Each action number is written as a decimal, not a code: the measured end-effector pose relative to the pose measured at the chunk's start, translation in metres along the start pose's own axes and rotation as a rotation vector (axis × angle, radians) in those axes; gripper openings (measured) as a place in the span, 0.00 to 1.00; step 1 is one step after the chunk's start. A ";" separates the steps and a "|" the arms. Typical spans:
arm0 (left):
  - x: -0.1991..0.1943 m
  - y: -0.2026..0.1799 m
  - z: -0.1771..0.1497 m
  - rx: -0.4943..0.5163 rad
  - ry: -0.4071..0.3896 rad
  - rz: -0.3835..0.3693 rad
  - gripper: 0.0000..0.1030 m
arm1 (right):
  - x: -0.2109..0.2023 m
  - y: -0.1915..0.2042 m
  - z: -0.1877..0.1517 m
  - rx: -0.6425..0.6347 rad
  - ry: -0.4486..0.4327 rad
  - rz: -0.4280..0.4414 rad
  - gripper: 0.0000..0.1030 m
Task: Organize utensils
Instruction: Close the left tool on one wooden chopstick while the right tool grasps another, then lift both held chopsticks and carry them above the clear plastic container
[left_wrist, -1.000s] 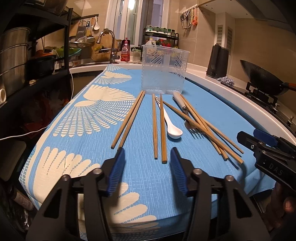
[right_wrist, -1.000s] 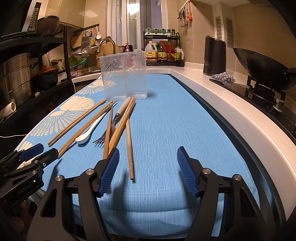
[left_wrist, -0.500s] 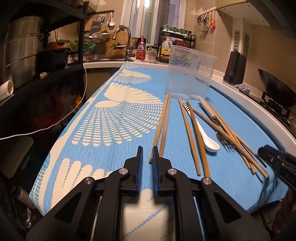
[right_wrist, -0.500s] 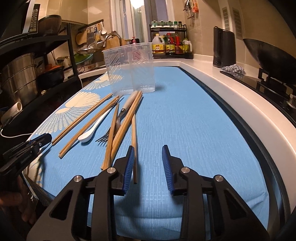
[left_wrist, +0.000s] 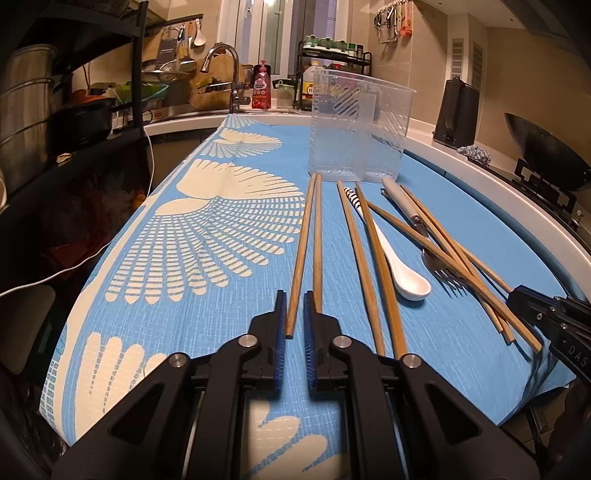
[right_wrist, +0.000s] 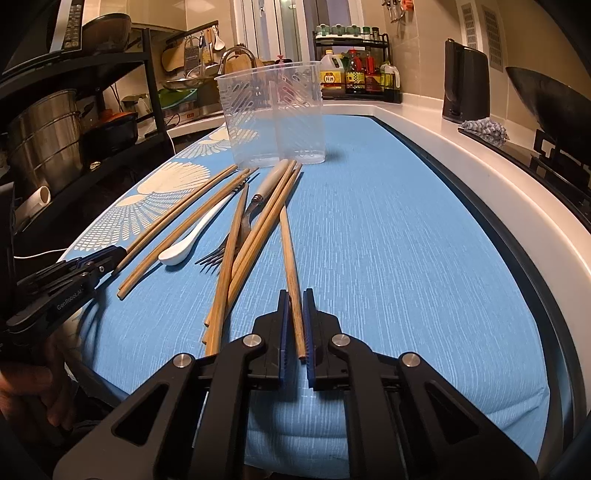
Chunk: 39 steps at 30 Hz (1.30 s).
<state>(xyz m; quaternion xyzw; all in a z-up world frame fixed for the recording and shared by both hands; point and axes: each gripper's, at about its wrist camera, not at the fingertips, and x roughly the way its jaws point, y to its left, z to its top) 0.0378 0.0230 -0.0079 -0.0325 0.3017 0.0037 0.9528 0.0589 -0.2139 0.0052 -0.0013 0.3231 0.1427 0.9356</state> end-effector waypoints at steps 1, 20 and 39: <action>0.000 0.000 0.000 0.000 0.001 -0.003 0.05 | -0.003 -0.001 0.001 0.005 -0.015 -0.020 0.07; -0.021 -0.008 -0.019 0.025 -0.047 -0.011 0.05 | 0.001 -0.030 -0.002 0.072 -0.015 -0.085 0.10; -0.020 -0.011 -0.019 0.027 -0.070 -0.002 0.05 | -0.002 -0.030 -0.006 0.049 -0.032 -0.087 0.07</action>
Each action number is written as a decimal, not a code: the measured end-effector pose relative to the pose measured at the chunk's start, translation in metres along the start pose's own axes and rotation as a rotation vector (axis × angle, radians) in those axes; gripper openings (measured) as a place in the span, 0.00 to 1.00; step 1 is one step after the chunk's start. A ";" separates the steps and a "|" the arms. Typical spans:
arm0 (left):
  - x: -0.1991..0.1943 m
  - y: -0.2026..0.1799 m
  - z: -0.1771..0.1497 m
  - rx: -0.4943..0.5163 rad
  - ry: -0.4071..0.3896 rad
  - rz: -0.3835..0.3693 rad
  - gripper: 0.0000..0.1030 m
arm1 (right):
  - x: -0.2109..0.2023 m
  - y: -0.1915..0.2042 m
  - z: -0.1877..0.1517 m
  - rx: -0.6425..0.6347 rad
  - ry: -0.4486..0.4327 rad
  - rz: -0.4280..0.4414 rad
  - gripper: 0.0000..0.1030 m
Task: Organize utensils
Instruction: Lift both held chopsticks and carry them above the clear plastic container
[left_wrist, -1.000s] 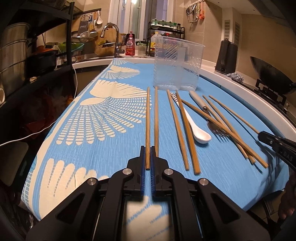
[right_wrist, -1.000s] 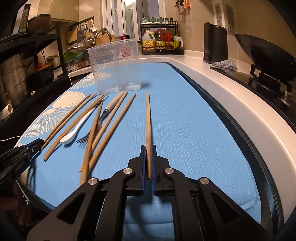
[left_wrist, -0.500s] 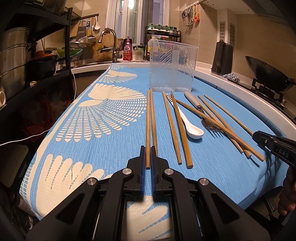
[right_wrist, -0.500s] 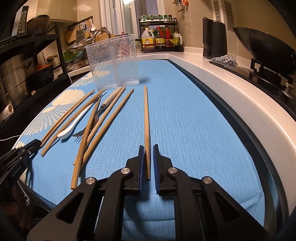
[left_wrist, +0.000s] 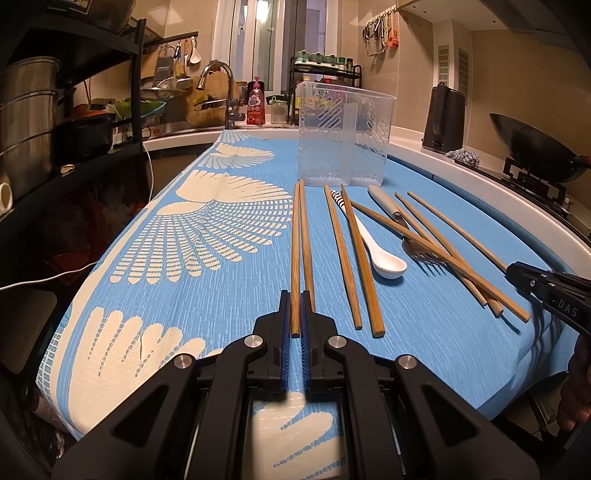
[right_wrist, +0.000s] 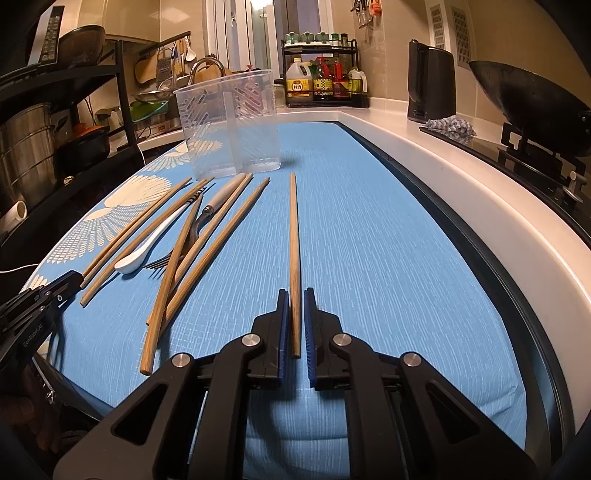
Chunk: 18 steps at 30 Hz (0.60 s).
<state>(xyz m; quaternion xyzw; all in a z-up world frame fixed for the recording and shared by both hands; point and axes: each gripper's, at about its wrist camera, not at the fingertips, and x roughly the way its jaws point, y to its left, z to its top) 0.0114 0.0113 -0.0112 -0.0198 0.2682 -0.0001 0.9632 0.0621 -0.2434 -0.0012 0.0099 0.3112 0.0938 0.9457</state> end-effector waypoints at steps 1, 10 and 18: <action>0.000 0.000 0.000 0.001 0.002 0.000 0.05 | 0.000 0.000 0.000 0.002 0.001 0.001 0.06; -0.015 0.005 0.010 0.004 -0.038 0.003 0.05 | -0.010 0.007 0.005 -0.025 -0.052 -0.012 0.05; -0.040 0.004 0.036 0.018 -0.127 -0.008 0.05 | -0.036 0.007 0.031 -0.026 -0.139 -0.016 0.05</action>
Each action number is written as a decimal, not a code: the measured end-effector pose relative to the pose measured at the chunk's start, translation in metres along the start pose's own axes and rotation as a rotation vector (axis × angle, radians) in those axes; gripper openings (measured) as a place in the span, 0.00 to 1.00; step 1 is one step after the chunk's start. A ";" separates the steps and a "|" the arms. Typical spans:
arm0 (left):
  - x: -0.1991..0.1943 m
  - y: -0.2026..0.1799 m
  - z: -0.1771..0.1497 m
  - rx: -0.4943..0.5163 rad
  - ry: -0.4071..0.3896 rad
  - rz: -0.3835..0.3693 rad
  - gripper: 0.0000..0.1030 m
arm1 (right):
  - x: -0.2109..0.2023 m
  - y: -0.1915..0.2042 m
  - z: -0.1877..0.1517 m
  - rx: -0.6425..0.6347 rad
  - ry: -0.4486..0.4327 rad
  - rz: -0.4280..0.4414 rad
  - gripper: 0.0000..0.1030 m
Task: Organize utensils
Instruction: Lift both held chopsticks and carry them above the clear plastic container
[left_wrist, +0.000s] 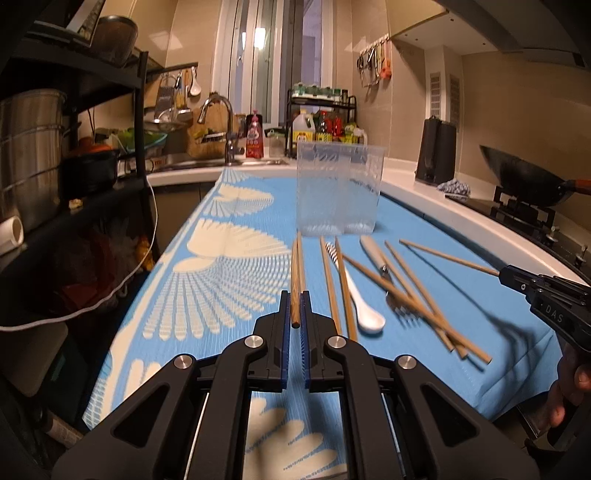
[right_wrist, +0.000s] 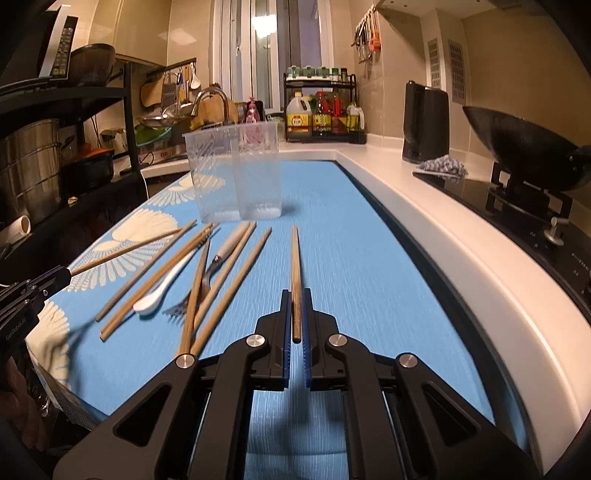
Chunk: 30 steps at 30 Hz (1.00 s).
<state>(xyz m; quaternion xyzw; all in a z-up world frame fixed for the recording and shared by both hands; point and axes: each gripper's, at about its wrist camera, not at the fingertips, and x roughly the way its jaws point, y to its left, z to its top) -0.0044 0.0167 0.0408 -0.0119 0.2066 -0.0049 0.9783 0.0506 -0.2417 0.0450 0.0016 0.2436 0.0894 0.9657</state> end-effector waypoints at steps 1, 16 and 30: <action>-0.003 -0.001 0.004 0.004 -0.015 0.000 0.05 | -0.002 -0.001 0.004 0.000 -0.006 0.001 0.05; -0.010 0.010 0.085 -0.009 -0.088 -0.063 0.05 | -0.026 -0.005 0.096 0.022 -0.070 0.072 0.05; 0.017 0.019 0.174 -0.039 0.031 -0.102 0.05 | -0.012 -0.003 0.173 0.031 -0.024 0.127 0.05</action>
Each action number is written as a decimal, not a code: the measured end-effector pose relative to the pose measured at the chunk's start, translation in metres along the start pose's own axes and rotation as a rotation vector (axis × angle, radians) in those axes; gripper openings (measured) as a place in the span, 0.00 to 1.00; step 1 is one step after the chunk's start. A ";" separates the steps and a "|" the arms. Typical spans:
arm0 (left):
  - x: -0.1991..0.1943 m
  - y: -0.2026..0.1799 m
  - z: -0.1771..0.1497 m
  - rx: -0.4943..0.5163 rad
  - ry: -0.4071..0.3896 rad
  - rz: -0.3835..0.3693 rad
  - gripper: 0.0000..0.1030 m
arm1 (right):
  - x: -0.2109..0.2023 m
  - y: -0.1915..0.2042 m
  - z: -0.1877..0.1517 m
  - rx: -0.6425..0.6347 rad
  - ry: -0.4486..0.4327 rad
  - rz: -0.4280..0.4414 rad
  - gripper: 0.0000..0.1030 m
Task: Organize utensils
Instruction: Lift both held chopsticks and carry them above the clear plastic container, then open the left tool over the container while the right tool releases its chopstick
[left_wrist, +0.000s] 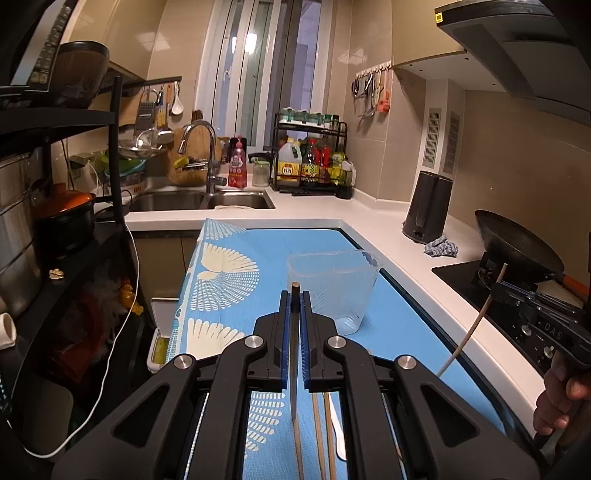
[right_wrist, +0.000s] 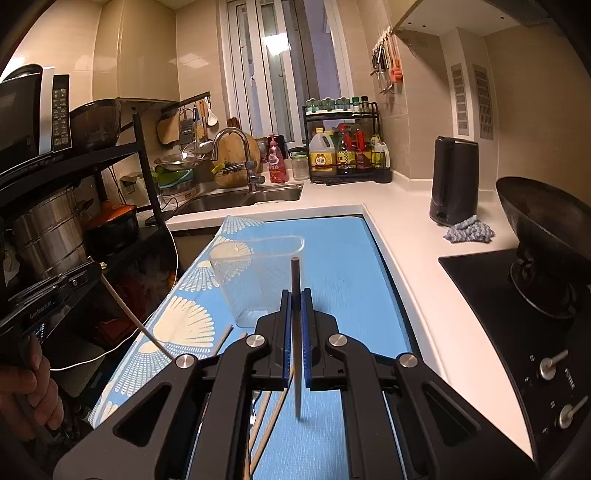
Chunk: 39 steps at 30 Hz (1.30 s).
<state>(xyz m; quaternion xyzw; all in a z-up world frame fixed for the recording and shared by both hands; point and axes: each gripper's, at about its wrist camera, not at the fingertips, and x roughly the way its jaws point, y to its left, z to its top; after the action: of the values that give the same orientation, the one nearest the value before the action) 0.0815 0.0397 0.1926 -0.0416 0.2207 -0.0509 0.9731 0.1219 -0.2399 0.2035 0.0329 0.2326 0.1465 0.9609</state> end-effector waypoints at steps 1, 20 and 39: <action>0.002 -0.001 0.005 0.001 0.012 -0.005 0.05 | 0.000 0.001 0.006 0.002 0.000 0.011 0.05; 0.028 0.000 0.114 -0.006 0.070 -0.015 0.05 | 0.010 0.027 0.110 -0.063 -0.102 0.051 0.05; 0.117 -0.012 0.158 -0.016 0.041 -0.053 0.05 | 0.104 0.026 0.165 -0.012 -0.152 0.050 0.05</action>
<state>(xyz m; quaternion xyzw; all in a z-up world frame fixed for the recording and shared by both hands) 0.2539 0.0230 0.2864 -0.0541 0.2396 -0.0760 0.9664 0.2780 -0.1834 0.3080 0.0439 0.1570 0.1691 0.9720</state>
